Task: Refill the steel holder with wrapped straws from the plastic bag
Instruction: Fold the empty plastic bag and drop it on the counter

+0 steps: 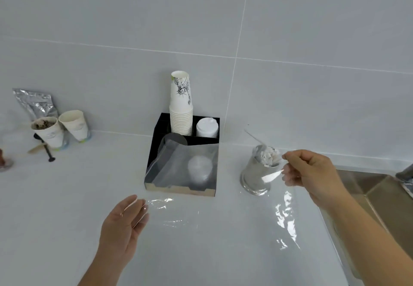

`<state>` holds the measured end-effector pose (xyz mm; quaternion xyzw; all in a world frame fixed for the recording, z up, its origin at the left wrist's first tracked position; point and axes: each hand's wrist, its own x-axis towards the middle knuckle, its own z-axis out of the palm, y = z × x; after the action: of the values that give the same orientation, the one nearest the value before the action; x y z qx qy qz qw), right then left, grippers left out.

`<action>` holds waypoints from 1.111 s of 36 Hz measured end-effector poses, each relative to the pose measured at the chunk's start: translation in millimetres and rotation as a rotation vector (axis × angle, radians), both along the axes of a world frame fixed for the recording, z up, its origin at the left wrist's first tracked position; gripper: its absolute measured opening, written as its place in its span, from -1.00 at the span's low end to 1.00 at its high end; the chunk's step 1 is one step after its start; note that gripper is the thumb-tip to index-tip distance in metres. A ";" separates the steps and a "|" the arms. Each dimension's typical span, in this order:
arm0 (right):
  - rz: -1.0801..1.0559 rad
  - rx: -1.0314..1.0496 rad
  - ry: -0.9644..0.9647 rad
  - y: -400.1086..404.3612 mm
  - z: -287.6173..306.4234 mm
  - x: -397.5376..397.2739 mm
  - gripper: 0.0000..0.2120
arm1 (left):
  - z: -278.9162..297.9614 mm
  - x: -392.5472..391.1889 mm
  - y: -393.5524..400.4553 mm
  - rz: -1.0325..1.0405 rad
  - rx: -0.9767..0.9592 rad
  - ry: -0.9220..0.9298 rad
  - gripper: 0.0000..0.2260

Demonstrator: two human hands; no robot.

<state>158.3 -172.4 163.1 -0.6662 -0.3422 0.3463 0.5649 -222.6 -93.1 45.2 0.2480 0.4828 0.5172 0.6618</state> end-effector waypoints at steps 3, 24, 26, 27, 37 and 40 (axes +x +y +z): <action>0.013 -0.059 0.053 -1.2 -19.3 -11.8 -0.90 | -12.8 -17.8 -8.5 -0.002 -0.039 0.038 -0.88; 0.030 -0.394 0.169 -12.8 -174.2 -89.8 -0.88 | -100.7 -114.2 -55.8 0.006 -0.298 0.350 -0.78; 0.027 -0.423 0.172 -10.0 -185.7 -93.9 -0.88 | -103.8 -117.8 -53.0 -0.021 -0.295 0.409 -0.71; 0.022 -0.435 0.173 -8.1 -190.2 -95.3 -0.88 | -105.8 -119.4 -51.5 -0.029 -0.292 0.446 -0.67; -0.014 -0.489 0.095 10.5 -214.3 -100.8 -0.71 | -116.4 -136.5 -45.2 -0.186 -0.068 1.110 -0.47; 0.012 -0.552 -0.129 7.2 -217.8 -105.2 -0.59 | -114.8 -136.7 -44.2 -0.268 0.135 1.282 -0.51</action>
<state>53.1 -165.2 -54.7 -0.8136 -0.2739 0.3866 0.3371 -359.3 -137.4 -69.6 0.6060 0.7127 0.2093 0.2848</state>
